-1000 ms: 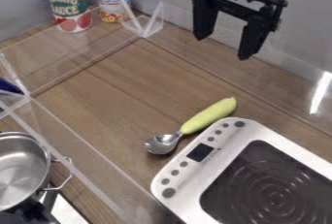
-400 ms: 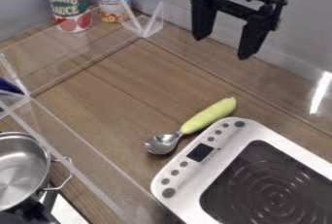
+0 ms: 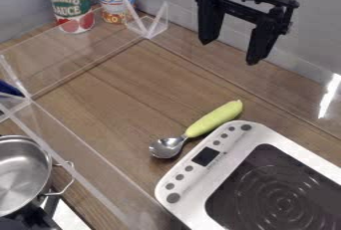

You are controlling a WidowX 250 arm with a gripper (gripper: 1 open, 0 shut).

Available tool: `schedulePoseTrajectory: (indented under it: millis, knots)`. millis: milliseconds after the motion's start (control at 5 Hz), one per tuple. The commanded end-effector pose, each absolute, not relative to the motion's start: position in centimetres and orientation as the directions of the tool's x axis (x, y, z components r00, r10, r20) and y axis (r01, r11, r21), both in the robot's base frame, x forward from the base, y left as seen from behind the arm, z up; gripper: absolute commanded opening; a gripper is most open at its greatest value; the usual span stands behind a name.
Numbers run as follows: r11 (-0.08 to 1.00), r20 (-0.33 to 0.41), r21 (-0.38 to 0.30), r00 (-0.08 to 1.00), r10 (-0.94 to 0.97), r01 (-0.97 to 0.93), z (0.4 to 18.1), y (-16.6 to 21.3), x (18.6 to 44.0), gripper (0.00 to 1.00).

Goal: Put green spoon on the white and black stove top

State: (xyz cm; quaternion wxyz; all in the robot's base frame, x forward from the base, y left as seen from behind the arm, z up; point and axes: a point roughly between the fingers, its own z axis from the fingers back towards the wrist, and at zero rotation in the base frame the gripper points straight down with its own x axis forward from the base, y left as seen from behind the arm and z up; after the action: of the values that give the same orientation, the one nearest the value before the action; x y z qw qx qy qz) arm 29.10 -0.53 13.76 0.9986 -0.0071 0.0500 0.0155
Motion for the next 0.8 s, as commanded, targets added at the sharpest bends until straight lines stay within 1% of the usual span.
schedulePoseTrajectory:
  millis: [0, 600]
  knots:
    - [1.0, -0.034, -0.016, 0.999, 0.022, -0.023, 15.19, -0.81, 29.55, 1.0]
    - [1.0, -0.042, -0.005, 0.999, 0.026, -0.026, 14.58, -0.45, 30.18, 1.0]
